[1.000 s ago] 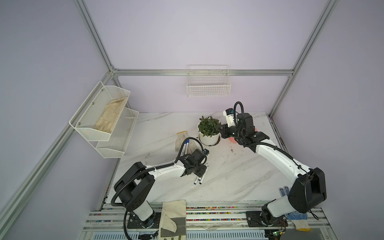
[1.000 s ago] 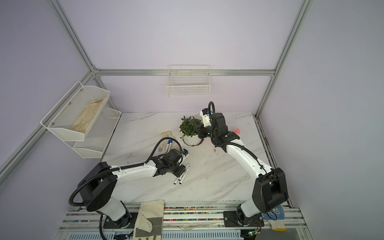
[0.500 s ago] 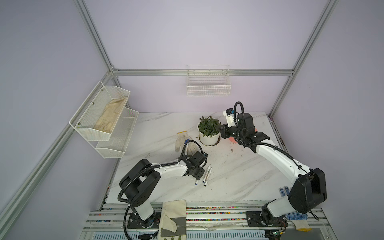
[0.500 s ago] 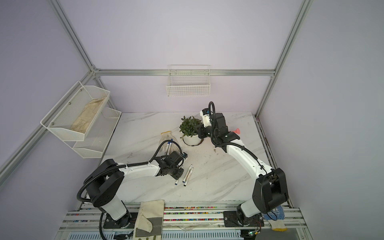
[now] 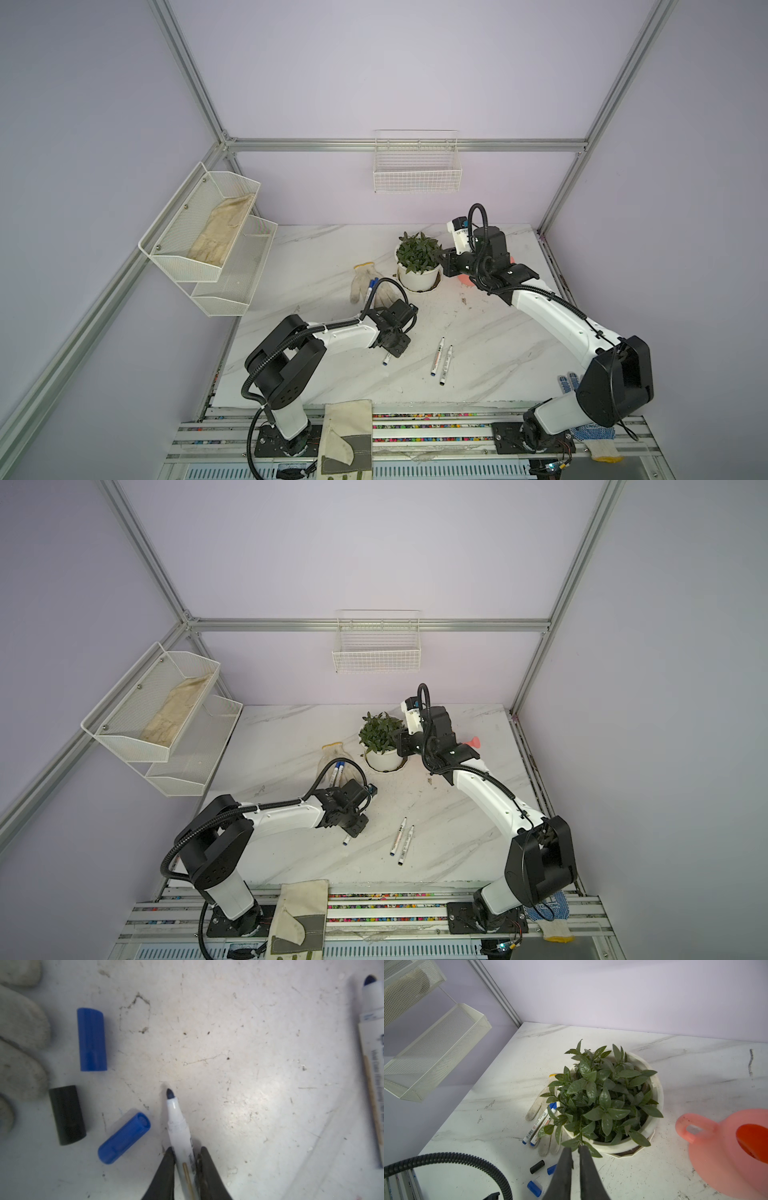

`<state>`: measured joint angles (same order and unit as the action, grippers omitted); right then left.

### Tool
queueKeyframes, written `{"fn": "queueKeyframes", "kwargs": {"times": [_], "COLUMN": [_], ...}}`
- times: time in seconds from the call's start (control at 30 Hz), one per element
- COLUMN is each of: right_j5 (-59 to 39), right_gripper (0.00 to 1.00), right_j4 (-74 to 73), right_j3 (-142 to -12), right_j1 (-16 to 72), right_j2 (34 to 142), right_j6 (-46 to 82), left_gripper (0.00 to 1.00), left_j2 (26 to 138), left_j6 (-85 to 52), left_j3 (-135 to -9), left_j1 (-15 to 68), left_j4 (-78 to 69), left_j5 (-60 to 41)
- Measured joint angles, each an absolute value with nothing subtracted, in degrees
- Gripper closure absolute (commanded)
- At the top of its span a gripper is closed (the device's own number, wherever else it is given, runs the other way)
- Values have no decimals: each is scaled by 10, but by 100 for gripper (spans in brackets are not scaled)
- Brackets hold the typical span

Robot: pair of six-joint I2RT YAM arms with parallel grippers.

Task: Insert the pens into the pen caps

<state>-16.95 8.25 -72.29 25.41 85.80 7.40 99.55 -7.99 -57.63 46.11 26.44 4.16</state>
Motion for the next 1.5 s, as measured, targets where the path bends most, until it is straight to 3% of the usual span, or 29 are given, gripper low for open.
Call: {"fn": "queueKeyframes", "kwargs": {"times": [0.1, 0.63, 0.7, 0.9, 1.03, 1.5], "right_j5": [-166, -112, -97, -36, -27, -71], "right_gripper": [87, 82, 76, 41, 28, 17], "right_j4": [83, 87, 102, 262, 384, 529], "right_j3": [-722, -716, -704, -669, -625, -415], "right_j1": [254, 237, 217, 153, 150, 115], "right_j2": [858, 856, 852, 841, 829, 699], "right_j6": [74, 112, 133, 175, 202, 418], "left_gripper": [100, 100, 100, 100, 100, 100], "left_j2": [997, 957, 947, 936, 929, 782], "left_j6": [-75, -80, -83, -89, -88, -88], "left_j3": [-582, -585, -588, -597, -597, -592], "left_j1": [461, 443, 437, 420, 409, 386], "left_j4": [268, 180, 163, 115, 99, 94], "left_j5": [40, 0, -2, -7, -8, -11]}}
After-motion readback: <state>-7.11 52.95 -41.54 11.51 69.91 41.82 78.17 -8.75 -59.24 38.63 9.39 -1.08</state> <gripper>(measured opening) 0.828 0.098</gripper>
